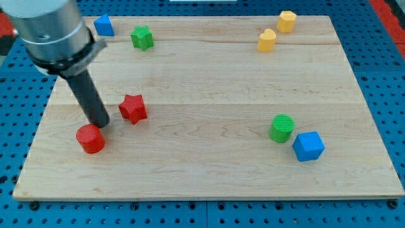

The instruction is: Slide the red star towards the top right side of the red circle

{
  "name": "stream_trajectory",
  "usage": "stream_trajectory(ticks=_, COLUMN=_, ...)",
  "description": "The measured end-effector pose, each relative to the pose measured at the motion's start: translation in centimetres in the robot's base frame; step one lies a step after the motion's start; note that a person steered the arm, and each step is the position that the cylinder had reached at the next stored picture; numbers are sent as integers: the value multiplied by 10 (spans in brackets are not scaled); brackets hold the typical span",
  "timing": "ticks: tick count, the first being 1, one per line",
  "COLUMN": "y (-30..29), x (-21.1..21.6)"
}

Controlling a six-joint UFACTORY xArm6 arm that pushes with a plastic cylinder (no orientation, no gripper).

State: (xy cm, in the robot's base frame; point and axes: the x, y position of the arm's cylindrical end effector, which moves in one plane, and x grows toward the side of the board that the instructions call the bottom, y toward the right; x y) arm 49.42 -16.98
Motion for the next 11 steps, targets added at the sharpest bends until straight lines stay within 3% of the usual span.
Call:
stream_trajectory(ticks=1, y=2, x=29)
stream_trajectory(ticks=2, y=-35, x=33)
stream_trajectory(ticks=4, y=70, x=18)
stream_trajectory(ticks=5, y=51, x=-27)
stream_trajectory(ticks=8, y=54, x=-101)
stream_trajectory(ticks=11, y=31, x=-56)
